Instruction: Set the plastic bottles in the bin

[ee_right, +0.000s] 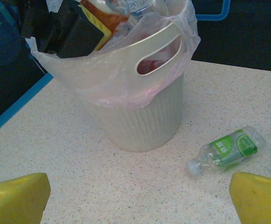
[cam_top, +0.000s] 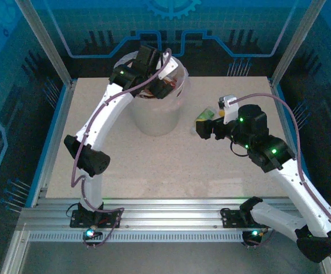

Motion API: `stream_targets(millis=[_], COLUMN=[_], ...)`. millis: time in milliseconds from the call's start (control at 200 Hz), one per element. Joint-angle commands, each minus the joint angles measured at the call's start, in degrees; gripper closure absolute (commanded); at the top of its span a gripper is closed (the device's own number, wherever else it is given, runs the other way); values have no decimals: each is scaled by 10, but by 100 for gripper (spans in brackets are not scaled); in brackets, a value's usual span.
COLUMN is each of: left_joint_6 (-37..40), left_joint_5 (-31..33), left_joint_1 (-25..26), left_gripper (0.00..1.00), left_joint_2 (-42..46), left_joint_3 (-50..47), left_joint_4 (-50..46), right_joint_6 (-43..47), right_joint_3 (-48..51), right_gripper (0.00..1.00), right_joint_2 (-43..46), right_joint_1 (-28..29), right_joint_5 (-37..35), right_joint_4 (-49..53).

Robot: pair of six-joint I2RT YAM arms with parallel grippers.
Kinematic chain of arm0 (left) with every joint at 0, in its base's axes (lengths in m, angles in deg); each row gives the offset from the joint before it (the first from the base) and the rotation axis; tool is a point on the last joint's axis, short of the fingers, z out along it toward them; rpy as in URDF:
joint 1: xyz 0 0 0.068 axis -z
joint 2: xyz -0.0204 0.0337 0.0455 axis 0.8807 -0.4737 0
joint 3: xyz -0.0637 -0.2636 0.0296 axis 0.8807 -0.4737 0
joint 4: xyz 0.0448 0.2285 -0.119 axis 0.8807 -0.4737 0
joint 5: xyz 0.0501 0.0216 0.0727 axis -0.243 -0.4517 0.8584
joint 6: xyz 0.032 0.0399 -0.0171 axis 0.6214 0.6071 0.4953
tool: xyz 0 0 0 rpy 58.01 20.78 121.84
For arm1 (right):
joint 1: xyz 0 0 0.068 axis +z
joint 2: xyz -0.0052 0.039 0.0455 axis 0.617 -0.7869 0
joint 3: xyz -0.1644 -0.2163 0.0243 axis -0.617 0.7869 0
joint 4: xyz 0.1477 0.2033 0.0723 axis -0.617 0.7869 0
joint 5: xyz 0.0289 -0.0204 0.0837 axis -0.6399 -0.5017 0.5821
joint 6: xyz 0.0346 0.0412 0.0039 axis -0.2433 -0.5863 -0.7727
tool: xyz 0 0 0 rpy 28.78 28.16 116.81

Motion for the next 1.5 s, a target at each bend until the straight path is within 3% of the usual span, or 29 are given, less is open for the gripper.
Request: stream_targets(millis=[0,265,465,905,1076,1301,1496], left_joint_6=[-3,-60,-124,-150,-166,-180,-185], left_joint_5=[-2,-47,-83,-35,-31,-36,-41], left_joint_1=[11,13,13,9,0,-16,-19], left_gripper=[1,1,2,30,37,38,38], left_joint_2=[-1,38,91,86,85,86,82], left_joint_3=[29,18,-55,-125,-157,-191,-206], left_joint_4=[-2,52,143,137,137,143,147], right_joint_6=[-7,-7,-7,-27,-78,-142,-168], right_joint_3=[2,3,3,-4,-28,-6,8], right_gripper=[0,1,0,0,0,0,0], right_joint_2=[9,7,7,2,-37,-87,-138], right_joint_1=[-5,-5,-7,-16,-49,-124,-139], right_joint_5=[-6,-4,-4,-46,-88,-29,-15], right_joint_4=[6,7,8,34,91,86,54])
